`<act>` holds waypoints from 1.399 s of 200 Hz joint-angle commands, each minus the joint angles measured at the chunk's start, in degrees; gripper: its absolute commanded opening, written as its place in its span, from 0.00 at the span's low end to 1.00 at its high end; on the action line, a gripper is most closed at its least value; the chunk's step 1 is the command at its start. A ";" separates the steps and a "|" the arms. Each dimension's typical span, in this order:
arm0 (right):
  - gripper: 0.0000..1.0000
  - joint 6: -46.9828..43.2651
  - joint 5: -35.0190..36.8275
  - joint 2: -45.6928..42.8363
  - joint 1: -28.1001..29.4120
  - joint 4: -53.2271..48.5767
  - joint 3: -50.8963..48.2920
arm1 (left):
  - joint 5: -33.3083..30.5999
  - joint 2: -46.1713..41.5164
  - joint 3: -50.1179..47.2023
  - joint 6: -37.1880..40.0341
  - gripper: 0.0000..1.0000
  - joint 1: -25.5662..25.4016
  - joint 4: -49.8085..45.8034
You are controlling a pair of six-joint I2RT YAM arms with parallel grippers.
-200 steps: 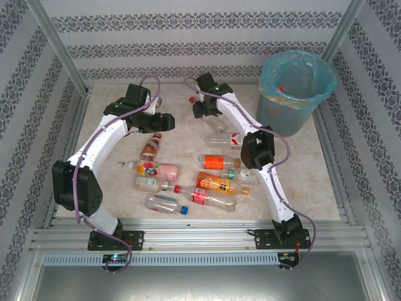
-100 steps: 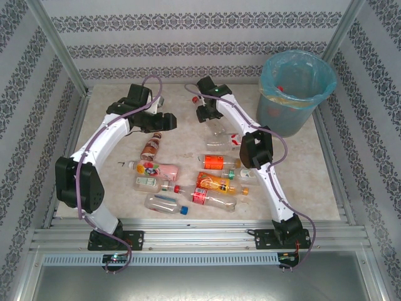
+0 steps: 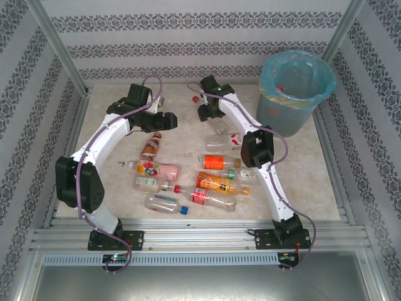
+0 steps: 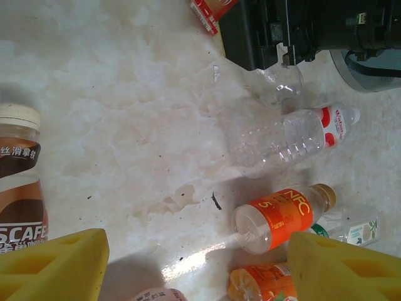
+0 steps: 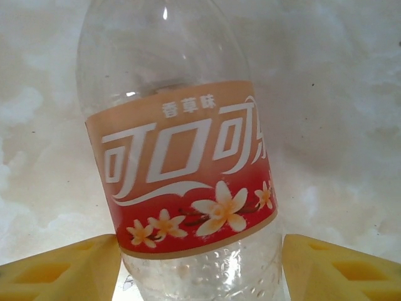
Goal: Put the plastic bottles in the bin
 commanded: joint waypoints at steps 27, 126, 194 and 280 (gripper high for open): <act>0.67 -0.86 -2.44 2.16 -0.46 -1.39 0.33 | 1.25 -1.05 0.67 -0.76 0.76 -0.33 1.86; 0.42 -2.15 -3.35 -12.91 0.63 7.48 -1.42 | 3.44 -2.08 8.78 -4.16 0.77 -0.18 5.36; 0.37 -0.56 -12.03 -35.16 4.39 23.73 -24.75 | 7.84 -3.56 11.21 -16.13 0.65 3.24 21.37; 0.32 9.32 -27.09 -49.13 8.62 39.86 -49.81 | 10.92 -2.53 10.77 -21.47 0.60 5.47 28.72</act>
